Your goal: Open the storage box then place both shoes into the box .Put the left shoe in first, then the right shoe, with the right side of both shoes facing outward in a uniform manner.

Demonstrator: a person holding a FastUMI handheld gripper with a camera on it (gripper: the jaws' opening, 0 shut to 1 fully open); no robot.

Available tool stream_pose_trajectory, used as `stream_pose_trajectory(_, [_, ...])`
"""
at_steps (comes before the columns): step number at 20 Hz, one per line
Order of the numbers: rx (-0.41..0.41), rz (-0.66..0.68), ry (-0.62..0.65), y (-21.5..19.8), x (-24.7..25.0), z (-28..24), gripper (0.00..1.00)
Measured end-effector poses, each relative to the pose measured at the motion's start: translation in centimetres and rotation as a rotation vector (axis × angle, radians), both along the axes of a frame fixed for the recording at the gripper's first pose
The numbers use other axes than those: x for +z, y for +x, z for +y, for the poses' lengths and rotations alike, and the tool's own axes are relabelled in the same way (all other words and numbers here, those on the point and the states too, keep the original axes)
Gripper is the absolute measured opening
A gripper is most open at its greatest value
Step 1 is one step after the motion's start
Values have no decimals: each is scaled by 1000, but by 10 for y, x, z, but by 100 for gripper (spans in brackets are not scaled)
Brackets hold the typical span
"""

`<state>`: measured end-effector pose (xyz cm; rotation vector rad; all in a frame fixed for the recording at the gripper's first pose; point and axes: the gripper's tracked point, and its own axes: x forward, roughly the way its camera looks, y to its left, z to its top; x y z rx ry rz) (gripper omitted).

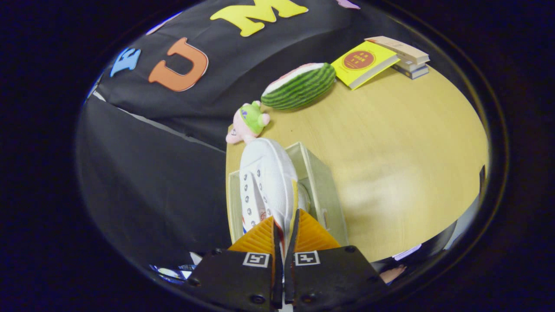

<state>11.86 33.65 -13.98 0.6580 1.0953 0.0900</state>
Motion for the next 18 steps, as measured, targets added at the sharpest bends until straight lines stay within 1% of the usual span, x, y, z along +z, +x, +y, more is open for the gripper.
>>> stream_pose_trajectory(3, [-20,3,-23,3,-11,-8,11])
stream_pose_trajectory(5, [-1,-11,1,4,-7,-1,23])
stream_pose_trajectory(6, [6,-37,12,4,-4,1,31])
stream_pose_trajectory(7, [26,-65,19,5,2,3,31])
stream_pose_trajectory(9, [44,-105,-6,7,9,2,51])
stream_pose_trajectory(11, [59,-175,-52,11,20,1,56])
stream_pose_trajectory(12, [63,-220,-87,12,26,-3,64])
stream_pose_trajectory(14, [72,-323,-150,9,38,-11,66])
stream_pose_trajectory(16, [69,-418,-190,5,56,-15,67])
stream_pose_trajectory(18, [60,-521,-229,-2,75,-22,72])
